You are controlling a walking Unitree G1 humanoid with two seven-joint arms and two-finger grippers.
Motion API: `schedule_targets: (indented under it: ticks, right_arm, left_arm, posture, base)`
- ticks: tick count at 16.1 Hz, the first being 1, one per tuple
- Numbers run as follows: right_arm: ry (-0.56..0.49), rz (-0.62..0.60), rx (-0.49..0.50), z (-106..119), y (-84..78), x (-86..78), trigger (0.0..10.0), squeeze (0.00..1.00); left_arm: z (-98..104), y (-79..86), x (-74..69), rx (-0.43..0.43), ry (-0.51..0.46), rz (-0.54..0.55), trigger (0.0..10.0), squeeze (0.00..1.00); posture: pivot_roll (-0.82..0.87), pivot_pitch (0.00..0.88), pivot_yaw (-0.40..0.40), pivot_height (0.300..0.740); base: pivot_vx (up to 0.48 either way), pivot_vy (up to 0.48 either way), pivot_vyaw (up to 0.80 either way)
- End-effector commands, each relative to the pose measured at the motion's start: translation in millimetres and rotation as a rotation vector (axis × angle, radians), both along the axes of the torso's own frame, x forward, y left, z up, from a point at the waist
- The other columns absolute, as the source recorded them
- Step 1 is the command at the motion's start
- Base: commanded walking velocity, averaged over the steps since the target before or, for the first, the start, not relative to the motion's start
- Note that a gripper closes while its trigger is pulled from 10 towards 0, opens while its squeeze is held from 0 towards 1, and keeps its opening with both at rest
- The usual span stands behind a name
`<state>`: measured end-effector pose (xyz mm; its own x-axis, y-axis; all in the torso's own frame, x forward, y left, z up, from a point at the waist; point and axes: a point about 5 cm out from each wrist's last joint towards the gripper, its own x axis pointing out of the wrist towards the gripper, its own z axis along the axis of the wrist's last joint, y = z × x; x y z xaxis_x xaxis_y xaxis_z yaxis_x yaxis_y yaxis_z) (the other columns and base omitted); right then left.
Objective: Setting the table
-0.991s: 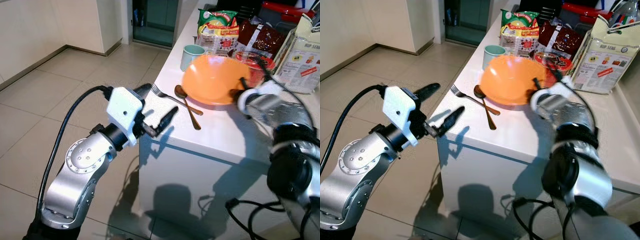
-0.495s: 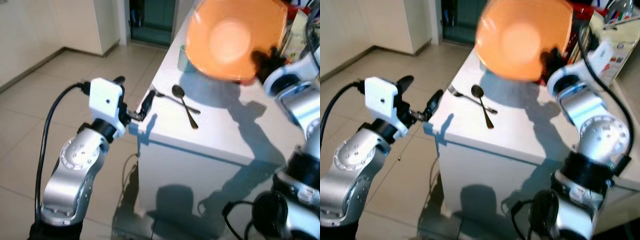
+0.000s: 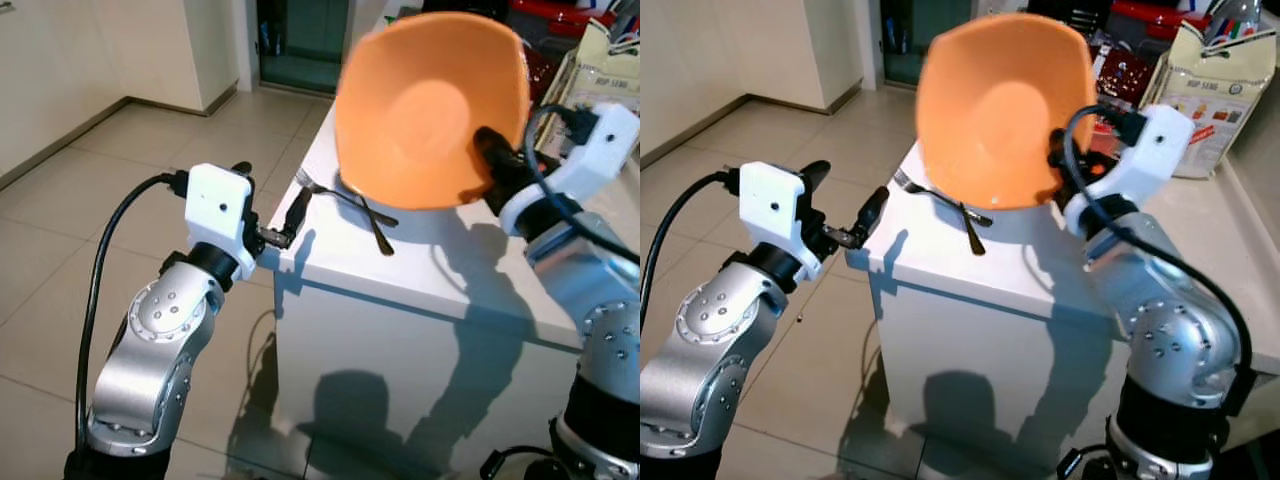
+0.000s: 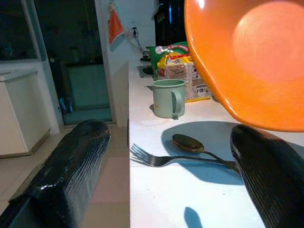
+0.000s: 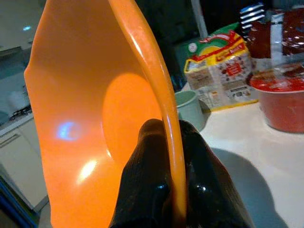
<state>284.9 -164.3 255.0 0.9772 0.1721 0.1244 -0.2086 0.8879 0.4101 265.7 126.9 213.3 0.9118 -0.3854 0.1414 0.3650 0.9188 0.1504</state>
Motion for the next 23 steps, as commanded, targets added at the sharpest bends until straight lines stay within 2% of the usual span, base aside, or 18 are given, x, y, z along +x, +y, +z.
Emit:
schedule_targets:
  ticks: [1, 4, 8, 13, 16, 18, 20, 21, 23]
  right_arm:
    - [-0.070, -0.006, -0.003, 9.6, 0.0, -4.8, 10.0, 0.00]
    - [-0.091, -0.003, -0.010, 10.4, 1.2, -7.2, 10.0, 0.00]
    - [-0.087, 0.003, -0.003, 3.5, 5.5, -7.0, 10.0, 0.00]
    - [-0.104, 0.049, -0.053, 2.6, 13.8, -10.5, 10.0, 0.00]
    - [-0.104, 0.043, -0.051, -0.8, 13.7, -7.7, 10.0, 0.00]
    - [-0.091, 0.033, -0.071, -5.3, 15.5, -9.7, 10.0, 0.00]
    - [-0.070, 0.026, -0.121, -11.6, 13.3, -13.1, 10.0, 0.00]
    - [-0.060, 0.026, -0.159, -15.8, 11.3, -14.7, 10.0, 0.00]
    - [-0.040, 0.024, -0.175, -23.9, 7.5, -16.0, 10.0, 0.00]
  left_arm:
    - [2.9, 0.0, -0.2, 0.011, -0.009, 0.006, 10.0, 0.00]
    - [3.4, -1.8, -0.4, 0.005, -0.005, 0.003, 10.0, 0.00]
    - [4.9, -0.9, -0.3, 0.022, -0.009, -0.006, 10.0, 0.00]
    - [5.7, -0.4, 0.2, 0.031, -0.015, -0.007, 10.0, 0.00]
    - [6.0, 0.8, -1.6, 0.039, -0.014, -0.008, 10.0, 0.00]
    - [4.4, 7.2, 2.1, 0.008, -0.007, 0.019, 10.0, 0.00]
    - [-2.9, 8.8, 8.9, -0.031, 0.043, 0.056, 10.0, 0.00]
    - [-7.2, 9.8, 10.1, -0.046, 0.059, 0.082, 10.0, 0.00]
    - [-15.1, 12.2, 8.3, -0.075, 0.091, 0.129, 10.0, 0.00]
  posture:
    - [0.07, 0.000, -0.037, 0.740]
    - [0.06, 0.000, -0.037, 0.740]
    - [0.08, 0.000, -0.036, 0.740]
    - [0.07, 0.000, -0.038, 0.740]
    - [0.09, 0.000, -0.039, 0.740]
    - [0.06, 0.000, -0.020, 0.740]
    - [0.05, 0.000, -0.017, 0.740]
    - [0.05, 0.000, -0.013, 0.740]
    - [0.06, 0.000, -0.015, 0.740]
  base:
    - [0.000, 0.000, 0.00]
    - [0.000, 0.000, 0.00]
    - [-0.264, 0.000, 0.00]
    - [-0.302, 0.000, 0.00]
    - [-0.293, 0.000, 0.00]
    - [0.000, 0.000, 0.00]
    - [0.000, 0.000, 0.00]
    - [0.000, 0.000, -0.65]
    - [0.000, 0.000, -0.80]
